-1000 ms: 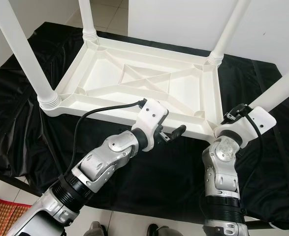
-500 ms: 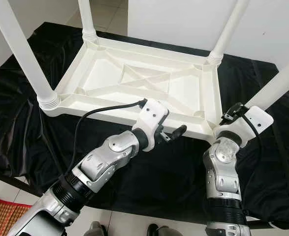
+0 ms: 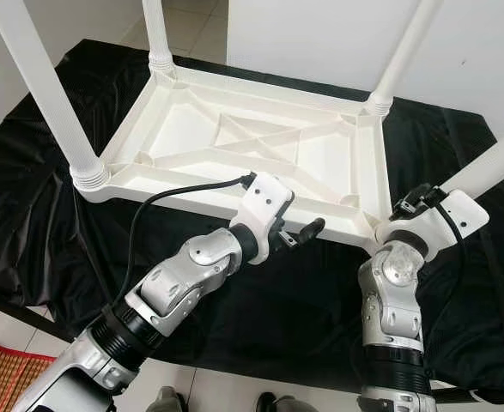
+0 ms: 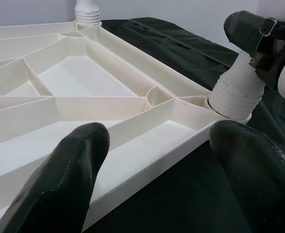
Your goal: Building children table
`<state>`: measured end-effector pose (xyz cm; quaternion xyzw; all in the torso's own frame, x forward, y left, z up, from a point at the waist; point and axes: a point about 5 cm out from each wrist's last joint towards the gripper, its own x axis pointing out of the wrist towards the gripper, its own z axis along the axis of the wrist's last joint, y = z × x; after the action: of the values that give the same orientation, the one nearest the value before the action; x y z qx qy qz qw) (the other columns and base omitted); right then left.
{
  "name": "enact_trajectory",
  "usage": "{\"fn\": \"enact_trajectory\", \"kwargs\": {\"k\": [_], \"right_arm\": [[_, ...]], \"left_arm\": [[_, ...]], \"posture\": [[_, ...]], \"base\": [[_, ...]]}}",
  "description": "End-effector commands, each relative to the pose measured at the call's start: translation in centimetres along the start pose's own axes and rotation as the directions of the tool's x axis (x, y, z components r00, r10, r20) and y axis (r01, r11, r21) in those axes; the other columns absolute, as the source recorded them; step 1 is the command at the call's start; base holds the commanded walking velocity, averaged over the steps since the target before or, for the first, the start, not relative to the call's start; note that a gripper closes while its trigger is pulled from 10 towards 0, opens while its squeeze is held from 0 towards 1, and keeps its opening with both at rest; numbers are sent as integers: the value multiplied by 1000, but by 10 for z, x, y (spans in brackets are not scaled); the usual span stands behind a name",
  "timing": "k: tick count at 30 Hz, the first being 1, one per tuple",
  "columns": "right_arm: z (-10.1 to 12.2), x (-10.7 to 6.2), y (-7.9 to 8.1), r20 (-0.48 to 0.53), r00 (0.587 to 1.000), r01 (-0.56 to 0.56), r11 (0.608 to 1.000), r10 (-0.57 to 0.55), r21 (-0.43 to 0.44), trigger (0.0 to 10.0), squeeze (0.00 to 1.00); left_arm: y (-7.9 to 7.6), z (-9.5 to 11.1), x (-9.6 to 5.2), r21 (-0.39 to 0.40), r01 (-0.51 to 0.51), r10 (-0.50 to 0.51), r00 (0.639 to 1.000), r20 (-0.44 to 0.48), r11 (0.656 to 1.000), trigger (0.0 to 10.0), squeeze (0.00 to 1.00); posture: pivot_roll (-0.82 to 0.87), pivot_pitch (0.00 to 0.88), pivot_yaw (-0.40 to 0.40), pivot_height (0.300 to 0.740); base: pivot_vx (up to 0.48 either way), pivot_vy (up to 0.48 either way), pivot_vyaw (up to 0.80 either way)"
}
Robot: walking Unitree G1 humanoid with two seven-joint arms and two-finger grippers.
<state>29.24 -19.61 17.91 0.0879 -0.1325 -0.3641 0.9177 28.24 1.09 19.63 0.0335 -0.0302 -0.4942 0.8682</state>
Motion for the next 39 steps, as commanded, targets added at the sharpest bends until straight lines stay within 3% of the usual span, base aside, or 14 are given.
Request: {"fn": "enact_trajectory", "kwargs": {"k": [1,23,24,26,27,30,31,32,33,39], "right_arm": [[-48,-11,-29,-211,971,78,986,-108,-146,10000,0],[-38,-7,-19,-136,990,-1,987,-22,-162,10000,0],[-37,-6,-19,-130,991,-4,986,-17,-165,10000,251],[-36,-5,-18,-127,992,-8,986,-13,-164,10000,251],[-36,-5,-18,-125,992,-6,987,-14,-161,10000,1000],[-36,-5,-18,-121,993,-8,986,-12,-164,10000,1000],[-36,-5,-17,-126,992,-12,987,-8,-159,10000,533],[-36,-5,-17,-126,992,-12,987,-8,-159,10000,533],[-36,-6,-17,-126,992,-17,987,-3,-160,10000,0],[-36,-6,-15,-122,992,-38,986,18,-164,10000,0]], "left_arm": [[-14,-1,-2,5,264,-264,965,-1,965,10000,0],[-14,-1,-2,4,260,-260,966,2,966,10000,0],[-14,-1,-2,4,260,-260,966,2,966,10000,0],[-14,-1,-1,4,260,-260,966,3,966,10000,0],[-15,-1,-1,4,261,-261,965,4,965,10000,0],[-15,-1,-1,4,261,-261,965,4,965,10000,0],[-15,-1,-1,4,262,-262,965,5,965,10000,0],[-15,-1,-1,4,262,-262,965,5,965,10000,0],[-15,-1,-1,4,263,-263,965,6,965,10000,0],[-16,-1,0,4,266,-266,964,8,964,10000,0]], "posture": [[40,188,-18,740],[37,184,-23,740],[37,184,-23,740],[37,184,-23,740],[36,180,-25,740],[36,180,-25,740],[36,180,-25,740],[36,180,-25,740],[35,175,-26,740],[35,175,-26,740]], "base": [[0,0,0],[0,0,0],[0,0,0],[0,0,0],[0,0,0],[0,0,0],[0,0,0],[0,0,0],[0,0,0],[0,0,0]]}}
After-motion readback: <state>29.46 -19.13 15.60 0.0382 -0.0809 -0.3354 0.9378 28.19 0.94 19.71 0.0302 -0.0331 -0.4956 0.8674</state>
